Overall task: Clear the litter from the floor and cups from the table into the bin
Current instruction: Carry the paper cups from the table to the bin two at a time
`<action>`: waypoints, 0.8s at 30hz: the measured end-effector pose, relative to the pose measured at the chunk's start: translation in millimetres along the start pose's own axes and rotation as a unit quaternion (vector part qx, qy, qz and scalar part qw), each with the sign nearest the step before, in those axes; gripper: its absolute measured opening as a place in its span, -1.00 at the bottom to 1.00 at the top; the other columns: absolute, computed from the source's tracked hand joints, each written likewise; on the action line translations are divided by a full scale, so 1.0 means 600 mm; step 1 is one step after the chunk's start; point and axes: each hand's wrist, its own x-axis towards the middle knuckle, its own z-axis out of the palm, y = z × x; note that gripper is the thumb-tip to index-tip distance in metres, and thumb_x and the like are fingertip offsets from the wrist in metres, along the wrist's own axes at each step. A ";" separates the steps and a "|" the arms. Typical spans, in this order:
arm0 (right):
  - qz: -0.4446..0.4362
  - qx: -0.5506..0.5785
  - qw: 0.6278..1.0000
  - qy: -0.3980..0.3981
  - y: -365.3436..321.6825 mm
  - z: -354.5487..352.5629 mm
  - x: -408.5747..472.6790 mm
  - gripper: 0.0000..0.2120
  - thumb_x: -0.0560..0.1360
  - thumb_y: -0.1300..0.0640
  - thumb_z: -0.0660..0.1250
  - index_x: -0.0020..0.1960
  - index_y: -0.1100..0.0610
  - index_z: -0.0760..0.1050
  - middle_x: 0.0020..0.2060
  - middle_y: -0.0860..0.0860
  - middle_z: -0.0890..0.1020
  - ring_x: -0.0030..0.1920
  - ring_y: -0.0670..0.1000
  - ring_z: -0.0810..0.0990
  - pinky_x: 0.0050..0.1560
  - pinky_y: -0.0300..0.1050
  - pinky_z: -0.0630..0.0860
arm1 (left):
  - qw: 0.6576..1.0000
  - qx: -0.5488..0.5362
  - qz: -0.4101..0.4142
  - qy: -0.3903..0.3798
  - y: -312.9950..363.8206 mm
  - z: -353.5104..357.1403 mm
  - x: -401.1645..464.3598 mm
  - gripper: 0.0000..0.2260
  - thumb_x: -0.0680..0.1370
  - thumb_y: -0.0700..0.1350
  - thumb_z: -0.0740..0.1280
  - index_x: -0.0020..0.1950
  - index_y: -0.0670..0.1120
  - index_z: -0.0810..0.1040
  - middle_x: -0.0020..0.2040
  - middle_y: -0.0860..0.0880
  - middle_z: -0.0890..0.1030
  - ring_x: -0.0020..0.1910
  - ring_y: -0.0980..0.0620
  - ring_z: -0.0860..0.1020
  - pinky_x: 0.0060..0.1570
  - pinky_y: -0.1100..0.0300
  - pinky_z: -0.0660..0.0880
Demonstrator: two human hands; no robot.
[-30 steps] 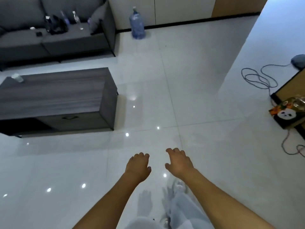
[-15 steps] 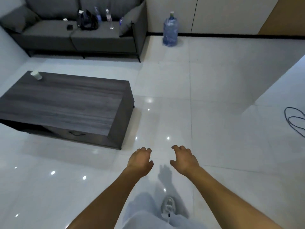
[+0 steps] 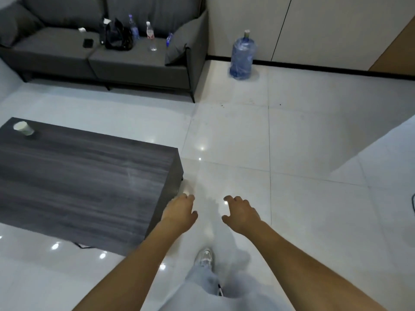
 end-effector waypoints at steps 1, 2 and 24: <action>-0.003 0.001 1.000 -0.001 -0.009 -0.022 0.034 -0.46 0.56 -0.01 0.24 0.48 0.05 0.18 0.30 0.08 0.39 0.28 0.15 0.38 0.20 0.06 0.43 | 1.000 -0.003 -0.005 -0.002 -0.009 -0.025 0.034 -0.63 0.57 -0.02 0.22 0.33 -0.14 0.37 0.26 -0.14 0.45 0.25 -0.13 0.42 0.24 0.02 0.39; -0.006 0.003 1.000 -0.004 -0.017 -0.042 0.060 -0.46 0.55 0.00 0.24 0.48 0.05 0.18 0.29 0.08 0.39 0.27 0.15 0.38 0.20 0.06 0.43 | 1.000 -0.010 -0.011 -0.006 -0.015 -0.047 0.061 -0.64 0.57 -0.02 0.22 0.32 -0.15 0.37 0.26 -0.14 0.45 0.25 -0.14 0.42 0.23 0.02 0.39; -0.106 -0.111 0.987 -0.052 -0.094 -0.504 0.788 -0.47 0.55 0.02 0.23 0.47 0.07 0.18 0.31 0.10 0.37 0.29 0.17 0.35 0.16 0.04 0.40 | 0.985 -0.115 -0.127 0.010 -0.101 -0.381 0.721 -0.60 0.59 -0.01 0.21 0.39 -0.11 0.34 0.25 -0.10 0.47 0.22 -0.06 0.45 0.17 0.11 0.45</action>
